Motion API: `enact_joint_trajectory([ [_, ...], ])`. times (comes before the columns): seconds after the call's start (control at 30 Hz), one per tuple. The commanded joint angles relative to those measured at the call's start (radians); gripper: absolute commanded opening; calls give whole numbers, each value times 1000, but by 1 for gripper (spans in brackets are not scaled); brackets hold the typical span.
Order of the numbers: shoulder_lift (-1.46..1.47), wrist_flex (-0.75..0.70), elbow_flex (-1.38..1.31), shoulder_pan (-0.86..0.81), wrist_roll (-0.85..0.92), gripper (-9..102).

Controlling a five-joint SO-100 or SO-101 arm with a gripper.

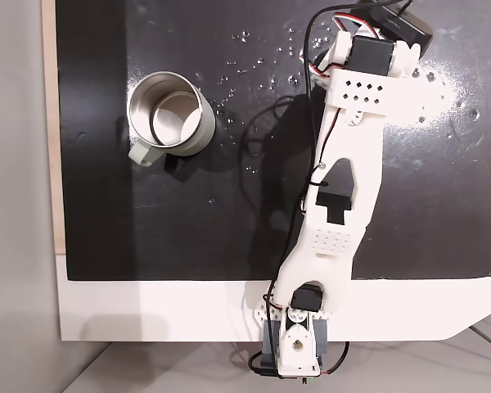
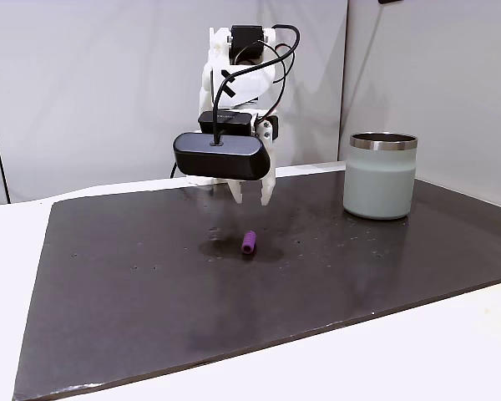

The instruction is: Grasp a pengrip and put it in the cup.

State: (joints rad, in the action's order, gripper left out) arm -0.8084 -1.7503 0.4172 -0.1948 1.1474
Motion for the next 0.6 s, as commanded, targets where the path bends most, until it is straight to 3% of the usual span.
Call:
enact_joint_trajectory([
  [0.0,66,-6,-193,-26,21,12],
  [0.57,322,-5,-445,-11,54,13],
])
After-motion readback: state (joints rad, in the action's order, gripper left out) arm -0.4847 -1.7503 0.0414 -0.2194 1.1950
